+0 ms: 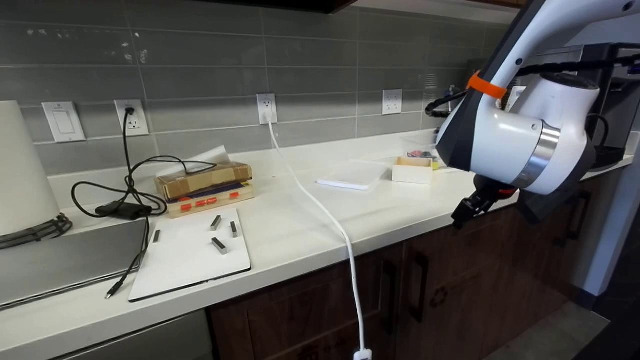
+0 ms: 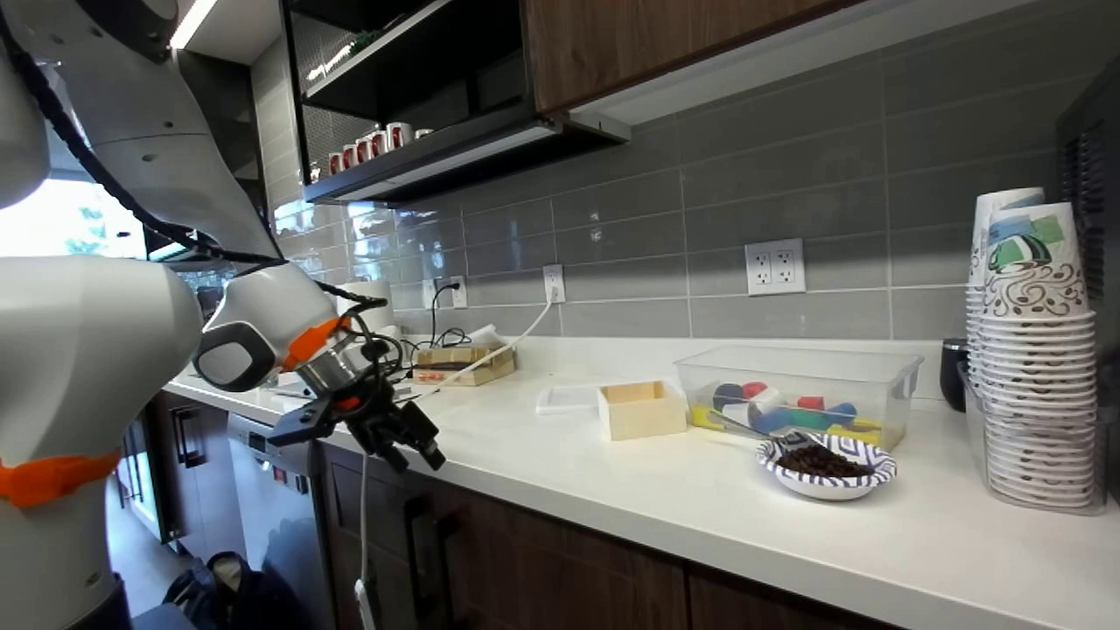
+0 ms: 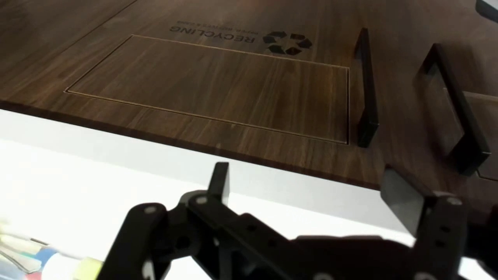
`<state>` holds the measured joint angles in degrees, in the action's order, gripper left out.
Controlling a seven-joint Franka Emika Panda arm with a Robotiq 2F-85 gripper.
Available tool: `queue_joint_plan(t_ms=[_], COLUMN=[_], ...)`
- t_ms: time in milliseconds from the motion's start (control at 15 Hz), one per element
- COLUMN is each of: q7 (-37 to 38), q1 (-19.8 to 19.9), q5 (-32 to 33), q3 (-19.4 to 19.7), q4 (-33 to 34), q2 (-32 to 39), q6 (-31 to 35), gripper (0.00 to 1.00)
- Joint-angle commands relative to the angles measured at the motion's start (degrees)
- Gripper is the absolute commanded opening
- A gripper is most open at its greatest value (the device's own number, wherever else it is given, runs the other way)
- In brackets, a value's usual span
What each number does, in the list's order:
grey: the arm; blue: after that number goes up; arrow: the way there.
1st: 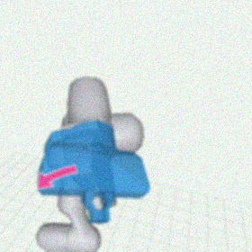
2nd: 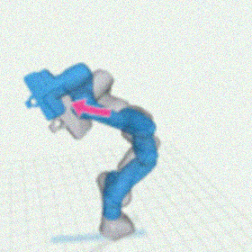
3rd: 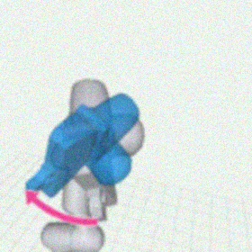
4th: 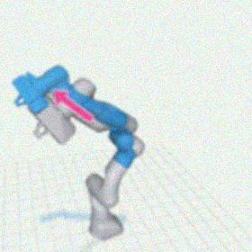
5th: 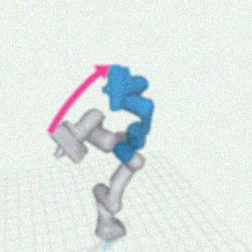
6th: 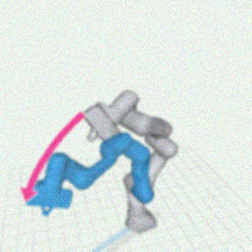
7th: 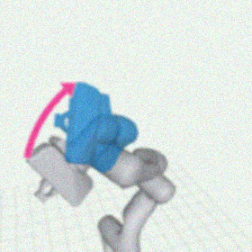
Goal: Slightly open then close the right door of the first cabinet to the right of the dishwasher
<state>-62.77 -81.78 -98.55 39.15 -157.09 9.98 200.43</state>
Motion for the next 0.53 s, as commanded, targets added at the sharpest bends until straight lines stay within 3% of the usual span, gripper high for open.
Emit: queue_joint_plan(t_ms=[0,67,133,467], q7=[-10.0,-12.6,-6.1,-9.4], q1=[0.6,0.7,0.0,0.1], q5=[-7.8,-10.3,-5.6,-8.0], q3=[-0.9,-1.2,-0.6,-0.9], q4=[-0.2,0.3,0.0,0.0], q2=[-7.6,-8.4,-3.7,-6.5], q6=[4.6,5.8,3.2,4.6], gripper=[1.0,1.0,1.0,1.0])
